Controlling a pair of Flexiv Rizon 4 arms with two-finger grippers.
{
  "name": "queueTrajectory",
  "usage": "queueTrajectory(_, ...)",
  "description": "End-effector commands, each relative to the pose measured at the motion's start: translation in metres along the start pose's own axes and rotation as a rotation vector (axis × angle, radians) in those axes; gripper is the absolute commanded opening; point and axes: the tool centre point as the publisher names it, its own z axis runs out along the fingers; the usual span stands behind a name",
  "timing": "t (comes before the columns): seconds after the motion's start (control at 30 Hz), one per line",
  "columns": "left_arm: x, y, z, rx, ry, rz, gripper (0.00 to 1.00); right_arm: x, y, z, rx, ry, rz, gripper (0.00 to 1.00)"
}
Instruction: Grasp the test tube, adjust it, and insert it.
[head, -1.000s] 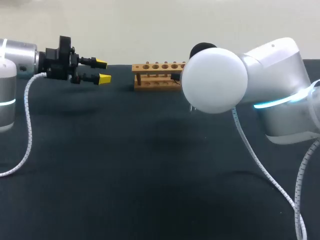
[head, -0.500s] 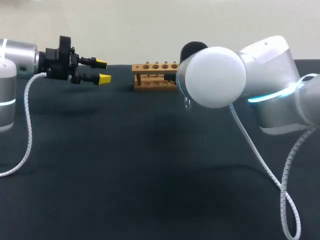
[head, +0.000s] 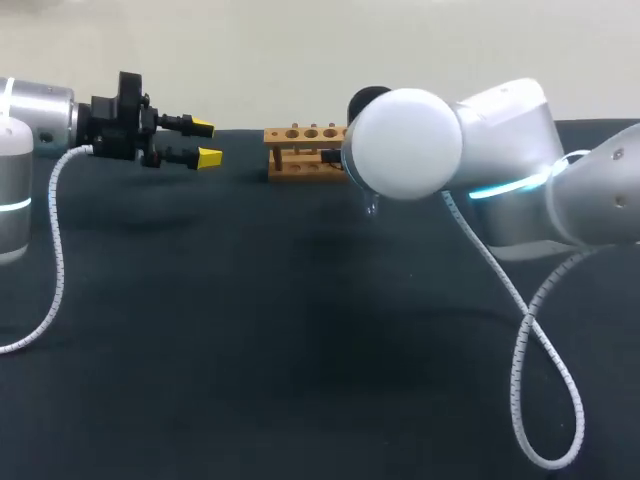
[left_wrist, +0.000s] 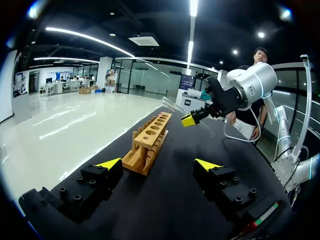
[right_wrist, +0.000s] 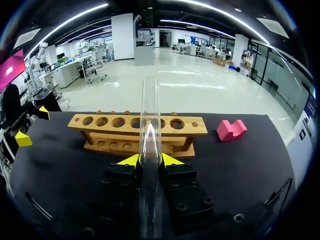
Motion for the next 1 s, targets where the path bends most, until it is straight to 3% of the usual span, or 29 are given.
queueTrajectory(0.03, 0.001, -0.002, 0.000, -0.006, -0.004, 0.003, 1.00, -0.002, 0.003, 0.014, -0.005, 0.001, -0.001, 0.00)
queueTrajectory(1.0, 0.001, -0.002, 0.000, -0.006, -0.004, 0.003, 1.00, 0.003, 0.004, 0.040, -0.013, 0.062, 0.021, 0.00)
